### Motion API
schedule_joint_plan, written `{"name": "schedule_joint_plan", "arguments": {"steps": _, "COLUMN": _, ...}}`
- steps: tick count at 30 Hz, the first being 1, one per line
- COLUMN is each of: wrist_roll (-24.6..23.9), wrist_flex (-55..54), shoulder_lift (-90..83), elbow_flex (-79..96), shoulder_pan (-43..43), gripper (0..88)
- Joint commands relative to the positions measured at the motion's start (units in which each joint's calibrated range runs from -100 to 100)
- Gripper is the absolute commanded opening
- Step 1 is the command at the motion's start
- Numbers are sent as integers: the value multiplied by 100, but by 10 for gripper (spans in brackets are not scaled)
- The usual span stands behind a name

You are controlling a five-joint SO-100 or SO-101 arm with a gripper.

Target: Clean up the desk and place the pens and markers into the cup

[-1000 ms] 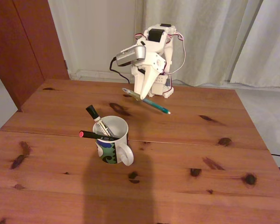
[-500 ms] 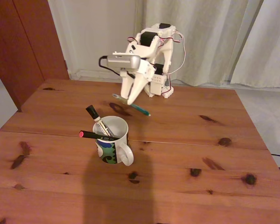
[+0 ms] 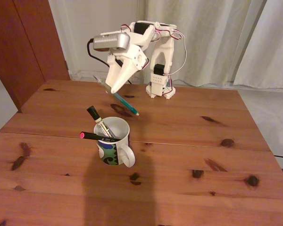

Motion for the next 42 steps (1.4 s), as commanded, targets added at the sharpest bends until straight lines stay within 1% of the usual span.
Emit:
{"name": "schedule_joint_plan", "arguments": {"steps": 1, "wrist_roll": 18, "wrist_flex": -183, "shoulder_lift": 76, "elbow_flex": -624, "shoulder_pan": 19, "gripper": 10}}
{"name": "schedule_joint_plan", "arguments": {"steps": 12, "wrist_roll": 38, "wrist_flex": -260, "shoulder_lift": 746, "elbow_flex": -813, "shoulder_pan": 260, "gripper": 10}}
{"name": "schedule_joint_plan", "arguments": {"steps": 23, "wrist_roll": 18, "wrist_flex": -260, "shoulder_lift": 1433, "elbow_flex": -1525, "shoulder_pan": 453, "gripper": 10}}
{"name": "schedule_joint_plan", "arguments": {"steps": 42, "wrist_roll": 54, "wrist_flex": -191, "shoulder_lift": 2070, "elbow_flex": -1462, "shoulder_pan": 703, "gripper": 12}}
